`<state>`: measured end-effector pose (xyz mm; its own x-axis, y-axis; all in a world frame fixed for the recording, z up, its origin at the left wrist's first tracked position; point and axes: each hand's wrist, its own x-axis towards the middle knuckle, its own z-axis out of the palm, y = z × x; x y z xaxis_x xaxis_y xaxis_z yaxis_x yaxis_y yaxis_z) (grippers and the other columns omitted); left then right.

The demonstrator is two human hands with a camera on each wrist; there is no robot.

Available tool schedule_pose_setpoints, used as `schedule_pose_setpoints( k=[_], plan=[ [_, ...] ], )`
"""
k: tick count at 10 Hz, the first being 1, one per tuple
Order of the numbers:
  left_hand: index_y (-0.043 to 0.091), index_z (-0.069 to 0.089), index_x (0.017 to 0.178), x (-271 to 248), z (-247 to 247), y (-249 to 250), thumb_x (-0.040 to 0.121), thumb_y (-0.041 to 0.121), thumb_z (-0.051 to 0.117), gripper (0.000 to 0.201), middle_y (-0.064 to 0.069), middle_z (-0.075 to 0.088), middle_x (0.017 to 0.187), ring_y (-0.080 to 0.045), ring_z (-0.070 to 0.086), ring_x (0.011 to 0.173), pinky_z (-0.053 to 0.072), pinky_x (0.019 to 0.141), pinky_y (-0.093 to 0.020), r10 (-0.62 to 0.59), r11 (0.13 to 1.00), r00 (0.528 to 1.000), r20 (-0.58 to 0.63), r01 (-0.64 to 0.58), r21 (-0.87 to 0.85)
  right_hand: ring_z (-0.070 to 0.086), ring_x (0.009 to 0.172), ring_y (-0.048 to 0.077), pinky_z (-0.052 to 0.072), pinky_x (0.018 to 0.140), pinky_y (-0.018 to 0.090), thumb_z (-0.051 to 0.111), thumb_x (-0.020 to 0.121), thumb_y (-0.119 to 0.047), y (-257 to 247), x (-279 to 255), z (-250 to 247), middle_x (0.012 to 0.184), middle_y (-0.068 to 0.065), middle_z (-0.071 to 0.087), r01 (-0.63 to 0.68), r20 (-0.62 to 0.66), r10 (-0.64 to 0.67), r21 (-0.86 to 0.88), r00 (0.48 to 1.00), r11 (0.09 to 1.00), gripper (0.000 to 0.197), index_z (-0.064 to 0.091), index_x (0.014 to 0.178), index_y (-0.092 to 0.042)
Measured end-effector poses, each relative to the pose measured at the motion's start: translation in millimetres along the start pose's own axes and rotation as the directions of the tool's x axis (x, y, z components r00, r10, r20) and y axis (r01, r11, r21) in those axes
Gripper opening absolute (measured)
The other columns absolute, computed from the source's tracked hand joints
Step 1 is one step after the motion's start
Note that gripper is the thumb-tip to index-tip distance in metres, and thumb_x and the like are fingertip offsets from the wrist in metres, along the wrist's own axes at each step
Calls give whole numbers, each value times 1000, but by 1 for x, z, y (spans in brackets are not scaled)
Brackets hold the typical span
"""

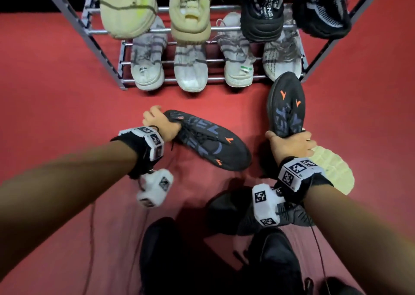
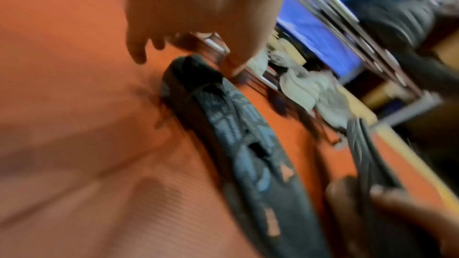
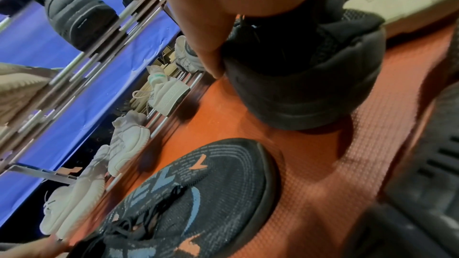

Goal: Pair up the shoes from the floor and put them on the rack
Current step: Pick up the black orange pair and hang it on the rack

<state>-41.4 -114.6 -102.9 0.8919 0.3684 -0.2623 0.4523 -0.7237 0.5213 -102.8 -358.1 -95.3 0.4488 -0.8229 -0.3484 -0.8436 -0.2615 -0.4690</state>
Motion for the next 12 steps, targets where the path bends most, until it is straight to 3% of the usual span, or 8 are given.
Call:
schedule_pose_setpoints(
  k=[1, 3, 4, 5, 8, 9, 11, 12],
  plan=[
    [5, 37, 132, -17, 12, 11, 76, 36, 68, 71, -18, 39, 136, -30, 38, 127, 22, 104, -36, -352, 922, 932, -91, 328, -205, 45, 120, 40, 38, 93, 45, 76, 69, -42, 2, 3, 1, 135, 20, 37, 11, 14, -11, 22, 1000, 1000, 87, 33, 132, 0],
    [7, 43, 133, -43, 49, 2, 45, 94, 44, 124, -16, 52, 135, -34, 54, 118, 37, 106, -42, -499, 817, 785, 366, 567, -102, 51, 113, 39, 41, 87, 44, 77, 69, -41, 5, 7, 1, 132, 19, 38, 33, 25, -34, 59, 999, 998, 84, 34, 130, -1],
    [21, 42, 138, -29, 112, -32, 26, 98, 35, 136, -6, 53, 135, -29, 55, 119, 41, 103, -45, -379, 849, 715, 588, 521, -87, 49, 115, 38, 41, 89, 45, 77, 68, -40, 6, 8, 1, 132, 18, 38, 36, 19, -37, 58, 999, 998, 84, 35, 130, -2],
    [9, 50, 131, -50, 90, -13, 58, 81, 50, 103, -13, 60, 125, -31, 60, 111, 48, 98, -43, -326, 860, 717, 616, 496, -121, 49, 115, 38, 41, 89, 45, 77, 68, -42, 8, 8, 2, 131, 17, 38, 43, 13, -44, 58, 999, 997, 84, 35, 130, -2],
    [-1, 53, 124, -63, 37, 7, 95, 25, 49, 39, -18, 56, 129, -33, 54, 119, 43, 96, -34, -287, 956, 832, 475, 282, 83, 49, 115, 38, 41, 89, 43, 77, 68, -43, 7, 6, -10, 132, 16, 38, 13, 72, -19, 88, 997, 996, 84, 37, 131, -3],
    [6, 53, 76, -52, 11, 13, 96, 22, 46, 27, -20, 56, 129, -33, 53, 120, 42, 96, -34, -193, 977, 831, 521, 113, 182, 49, 116, 39, 41, 92, 42, 77, 68, -44, -2, 3, -26, 133, 17, 37, -16, 113, 6, 90, 994, 996, 84, 38, 130, -2],
    [16, 41, 62, -32, -53, 31, 95, 18, 49, 33, -11, 60, 83, -32, 65, 99, 52, 90, -39, -71, 966, 832, 550, -81, 247, 45, 121, 40, 38, 105, 45, 78, 61, -52, -33, -11, -54, 135, 19, 40, -34, 189, 16, 90, 982, 995, 96, 39, 134, -3],
    [13, 47, 67, -32, -91, 34, 96, 17, 50, 29, -5, 57, 68, -18, 62, 59, 56, 58, -24, -35, 966, 792, 610, -131, 224, 55, 114, 34, 45, 101, 41, 76, 39, -62, -52, -23, -67, 125, 16, 56, 7, 263, -23, 61, 965, 998, 103, 57, 124, -9]
  ],
)
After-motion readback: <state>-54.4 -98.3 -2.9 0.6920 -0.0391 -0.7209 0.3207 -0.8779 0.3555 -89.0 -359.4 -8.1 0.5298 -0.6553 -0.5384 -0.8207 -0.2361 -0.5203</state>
